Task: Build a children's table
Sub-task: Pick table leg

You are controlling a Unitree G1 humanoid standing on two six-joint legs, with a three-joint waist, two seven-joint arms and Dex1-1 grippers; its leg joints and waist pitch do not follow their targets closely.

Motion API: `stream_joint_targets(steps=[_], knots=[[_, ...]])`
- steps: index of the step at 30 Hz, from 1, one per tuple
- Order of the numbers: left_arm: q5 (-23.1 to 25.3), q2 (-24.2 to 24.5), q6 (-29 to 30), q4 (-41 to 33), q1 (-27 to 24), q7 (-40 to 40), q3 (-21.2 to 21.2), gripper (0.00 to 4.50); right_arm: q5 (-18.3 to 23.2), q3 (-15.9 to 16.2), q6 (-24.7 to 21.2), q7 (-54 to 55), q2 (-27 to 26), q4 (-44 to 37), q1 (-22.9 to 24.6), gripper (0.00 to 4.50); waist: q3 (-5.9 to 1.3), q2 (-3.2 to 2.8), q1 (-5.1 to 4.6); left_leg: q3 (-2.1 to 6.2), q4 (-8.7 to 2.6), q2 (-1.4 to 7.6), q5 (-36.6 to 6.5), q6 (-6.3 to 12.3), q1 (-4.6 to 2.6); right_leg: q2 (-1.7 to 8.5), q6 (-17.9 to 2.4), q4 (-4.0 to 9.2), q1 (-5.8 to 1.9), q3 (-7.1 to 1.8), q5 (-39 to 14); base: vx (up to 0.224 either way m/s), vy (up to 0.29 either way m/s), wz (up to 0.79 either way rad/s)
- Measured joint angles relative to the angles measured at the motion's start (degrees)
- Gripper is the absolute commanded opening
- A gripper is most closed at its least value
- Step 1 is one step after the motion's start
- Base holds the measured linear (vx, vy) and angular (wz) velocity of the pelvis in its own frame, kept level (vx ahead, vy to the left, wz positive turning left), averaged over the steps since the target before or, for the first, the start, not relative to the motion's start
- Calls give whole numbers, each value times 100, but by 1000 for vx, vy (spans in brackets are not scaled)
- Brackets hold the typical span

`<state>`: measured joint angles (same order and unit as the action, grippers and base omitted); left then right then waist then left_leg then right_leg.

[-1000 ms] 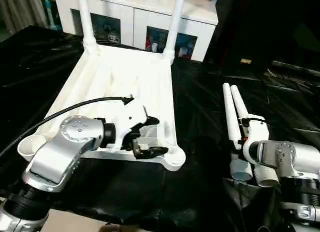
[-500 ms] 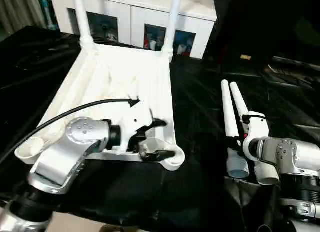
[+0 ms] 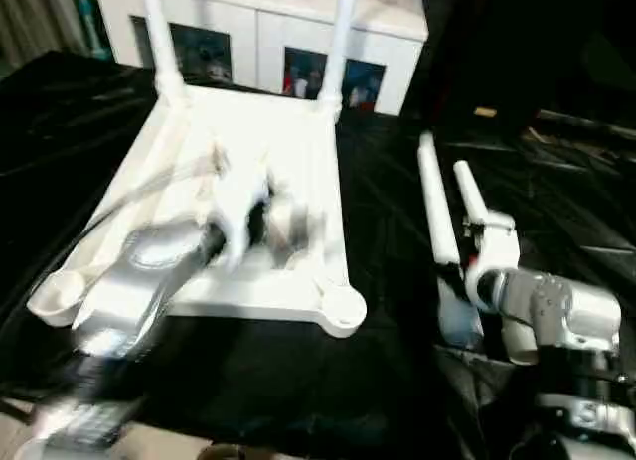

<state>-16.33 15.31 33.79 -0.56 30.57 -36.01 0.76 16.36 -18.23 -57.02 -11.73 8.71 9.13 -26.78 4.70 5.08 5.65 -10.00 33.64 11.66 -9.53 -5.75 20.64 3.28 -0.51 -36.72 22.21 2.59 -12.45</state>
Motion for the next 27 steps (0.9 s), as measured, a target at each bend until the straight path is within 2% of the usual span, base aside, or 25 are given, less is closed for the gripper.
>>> stream_joint_targets(steps=[2,4,6,8,10,12,15,18,22,25,26,27], knots=[[-217,-244,195,34,204,205,-179,450,177,-37,271,-190,-76,-315,14,183,-8,-21,17,0,-3,-1,0,1,1,0,0,1,1,1,-1,0,0,0],[-506,-549,508,165,450,417,-401,450,508,-248,368,-440,-180,-766,30,183,-11,-38,46,0,-6,1,0,3,10,-1,-2,1,8,4,-4,0,0,0],[-677,-752,701,320,644,526,-430,450,771,-338,413,-631,-277,-1117,49,183,-15,-46,72,1,-5,2,-1,6,19,-2,-4,2,14,6,-5,0,0,0],[-773,-855,782,431,742,559,-424,450,887,-341,475,-749,-322,-1276,103,183,-15,-49,84,2,-3,1,-1,7,26,-2,-4,2,18,7,-5,0,0,0],[-891,-1065,904,721,1002,564,-479,450,1142,-296,548,-1065,-345,-1613,396,183,-12,-58,126,5,1,1,3,14,38,-2,-3,6,22,10,-4,0,0,0],[-1042,-1176,1118,873,1238,563,-571,450,1453,-131,556,-1373,-394,-1864,565,183,-13,-60,144,5,3,1,5,18,37,-1,-2,6,21,9,-2,0,0,0],[-1395,-1338,1509,949,1409,539,-708,450,1710,-1,599,-1650,-394,-2193,658,183,-18,-70,149,5,5,1,7,18,35,0,-3,5,18,10,1,0,0,0],[-1856,-1428,1908,970,1532,498,-882,450,1760,293,617,-1922,-314,-2469,713,183,-20,-70,149,7,4,1,8,18,31,0,-3,0,18,11,1,0,0,0],[-1876,-1459,1955,1129,1587,649,-946,450,1756,593,641,-2060,-198,-2505,755,183,-21,-69,159,7,7,1,12,23,35,0,0,2,17,11,3,0,0,0],[-1971,-1565,1972,1260,1660,767,-1227,450,1660,918,693,-2148,-13,-2584,858,183,-21,-67,180,7,9,0,14,28,41,1,4,8,16,11,6,0,0,0],[-2065,-1597,1997,1257,1682,768,-1328,421,1618,1003,737,-2154,28,-2584,887,183,-22,-64,193,7,9,0,13,28,42,1,4,10,16,11,6,0,0,0],[-2175,-1600,2049,1248,1714,781,-1407,414,1550,1067,767,-2159,46,-2583,898,183,-22,-64,209,7,9,0,13,28,43,1,4,11,17,11,6,0,0,0]])
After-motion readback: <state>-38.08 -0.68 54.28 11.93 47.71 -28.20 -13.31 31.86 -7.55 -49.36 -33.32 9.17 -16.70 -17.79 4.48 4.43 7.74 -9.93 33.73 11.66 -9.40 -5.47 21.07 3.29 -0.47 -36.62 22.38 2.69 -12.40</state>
